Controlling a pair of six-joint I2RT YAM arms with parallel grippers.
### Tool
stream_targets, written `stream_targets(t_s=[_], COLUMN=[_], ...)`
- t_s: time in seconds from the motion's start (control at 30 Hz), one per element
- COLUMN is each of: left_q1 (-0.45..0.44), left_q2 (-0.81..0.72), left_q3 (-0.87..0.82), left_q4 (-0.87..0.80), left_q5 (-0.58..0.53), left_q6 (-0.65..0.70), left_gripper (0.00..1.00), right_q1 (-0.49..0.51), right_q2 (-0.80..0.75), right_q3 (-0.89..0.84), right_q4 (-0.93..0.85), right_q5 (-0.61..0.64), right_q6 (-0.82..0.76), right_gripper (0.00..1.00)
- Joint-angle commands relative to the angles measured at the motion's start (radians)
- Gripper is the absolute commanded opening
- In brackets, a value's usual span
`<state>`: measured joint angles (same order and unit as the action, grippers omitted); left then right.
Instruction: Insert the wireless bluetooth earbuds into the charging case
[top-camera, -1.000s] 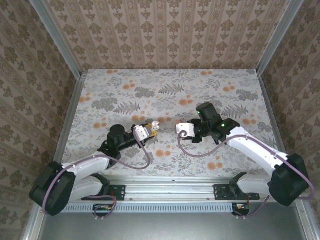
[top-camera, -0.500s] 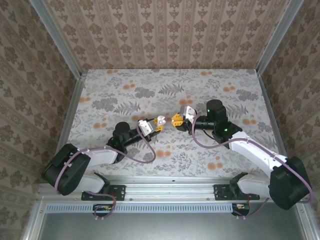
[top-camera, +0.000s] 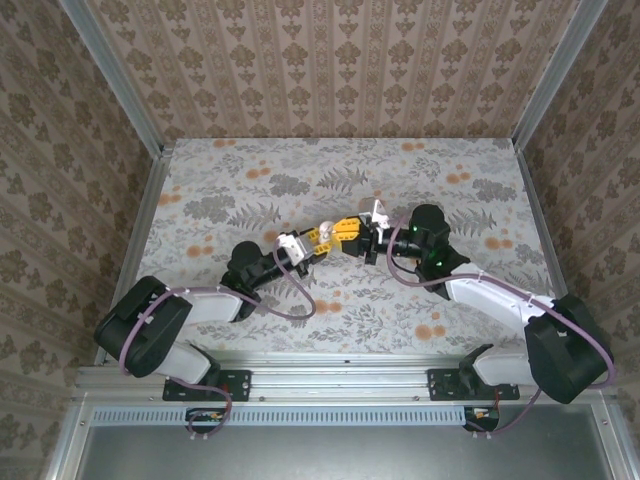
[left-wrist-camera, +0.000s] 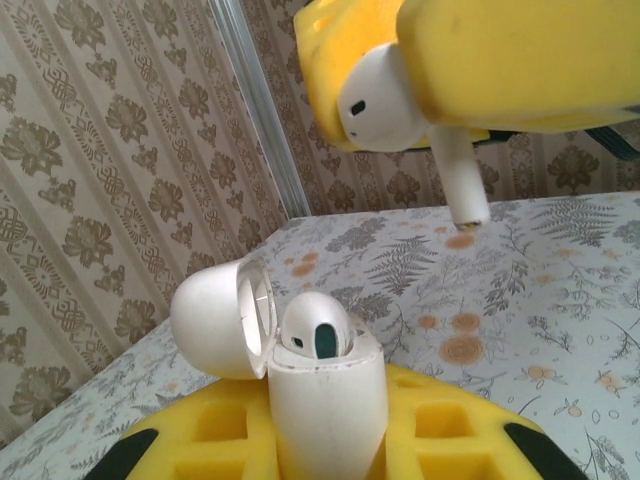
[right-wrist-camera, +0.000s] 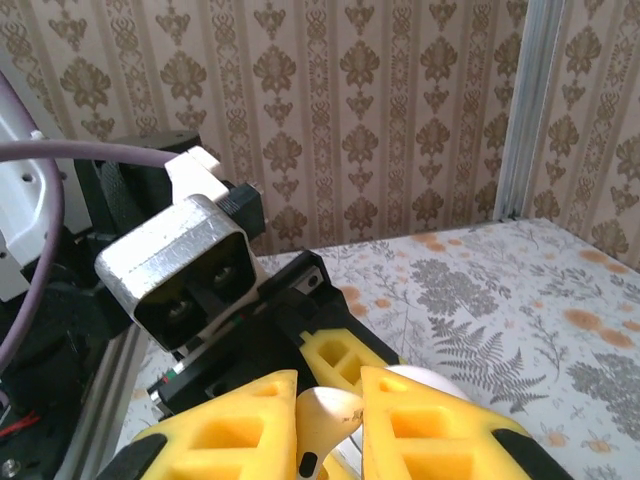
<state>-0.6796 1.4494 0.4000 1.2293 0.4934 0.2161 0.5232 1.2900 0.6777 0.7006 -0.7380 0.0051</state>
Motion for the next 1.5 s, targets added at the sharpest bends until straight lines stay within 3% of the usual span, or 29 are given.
stream_targets(t_s=[0.0,0.5,1.47], left_q1=[-0.008,-0.018,-0.021], left_q2=[-0.012,-0.026,-0.025], left_q3=[0.019,0.03,0.048], left_q4=[0.054,0.053,0.055], left_q5=[0.023,0.001,-0.013], left_q6=[-0.023,-0.015,-0.006], left_gripper=[0.0,0.0,0.0], right_q1=[0.008,0.008,0.014], right_q2=[0.011,0.078,0.136], right_q3=[-0.03,-0.087,-0.118], right_q4=[0.119,0.308,0.403], right_q5=[0.073,0.21,0.232], right_q6=[0.066,0.177,0.263], right_gripper=[0.19,0.19,0.19])
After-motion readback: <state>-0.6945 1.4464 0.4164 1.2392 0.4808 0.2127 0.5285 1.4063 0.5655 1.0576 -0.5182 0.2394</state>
